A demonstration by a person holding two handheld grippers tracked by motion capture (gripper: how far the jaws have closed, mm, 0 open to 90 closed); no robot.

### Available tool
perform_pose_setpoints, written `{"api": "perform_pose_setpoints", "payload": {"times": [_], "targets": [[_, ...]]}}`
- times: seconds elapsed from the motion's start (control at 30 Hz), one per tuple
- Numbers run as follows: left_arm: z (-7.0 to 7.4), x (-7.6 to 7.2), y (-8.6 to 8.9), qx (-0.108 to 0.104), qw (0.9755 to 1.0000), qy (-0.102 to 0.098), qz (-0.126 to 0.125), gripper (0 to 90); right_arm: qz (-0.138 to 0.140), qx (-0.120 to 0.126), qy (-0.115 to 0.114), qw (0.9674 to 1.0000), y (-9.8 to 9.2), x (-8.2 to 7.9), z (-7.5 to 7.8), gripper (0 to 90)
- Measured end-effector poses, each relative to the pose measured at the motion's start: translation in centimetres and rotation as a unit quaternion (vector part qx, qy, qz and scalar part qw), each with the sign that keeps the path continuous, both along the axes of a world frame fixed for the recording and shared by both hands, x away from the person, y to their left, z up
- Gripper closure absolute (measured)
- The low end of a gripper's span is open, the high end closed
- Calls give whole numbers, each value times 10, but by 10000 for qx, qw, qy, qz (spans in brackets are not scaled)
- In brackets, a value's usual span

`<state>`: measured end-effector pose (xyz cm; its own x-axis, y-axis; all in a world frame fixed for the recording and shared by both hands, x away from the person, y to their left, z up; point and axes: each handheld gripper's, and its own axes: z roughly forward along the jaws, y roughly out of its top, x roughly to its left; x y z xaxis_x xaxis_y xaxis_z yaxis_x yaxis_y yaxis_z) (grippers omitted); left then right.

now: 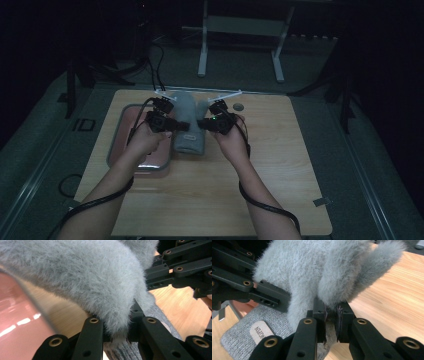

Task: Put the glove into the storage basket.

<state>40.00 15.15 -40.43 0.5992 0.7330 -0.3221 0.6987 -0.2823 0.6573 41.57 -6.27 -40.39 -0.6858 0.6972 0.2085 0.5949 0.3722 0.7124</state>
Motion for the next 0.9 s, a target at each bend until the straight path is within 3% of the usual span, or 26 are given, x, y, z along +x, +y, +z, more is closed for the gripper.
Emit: {"api": "perform_pose_setpoints", "payload": {"times": [0.57,0.7,0.9], "targets": [[3,-13,101,145,9990,114,397,796,572,-62,179,9982,106,8,3,807],[-13,-10,113,159,9984,227,503,795,568,-203,203,9980,125,10,-7,808],[-54,-1,113,337,9963,571,544,794,502,-582,487,9959,141,17,-44,808]]}}
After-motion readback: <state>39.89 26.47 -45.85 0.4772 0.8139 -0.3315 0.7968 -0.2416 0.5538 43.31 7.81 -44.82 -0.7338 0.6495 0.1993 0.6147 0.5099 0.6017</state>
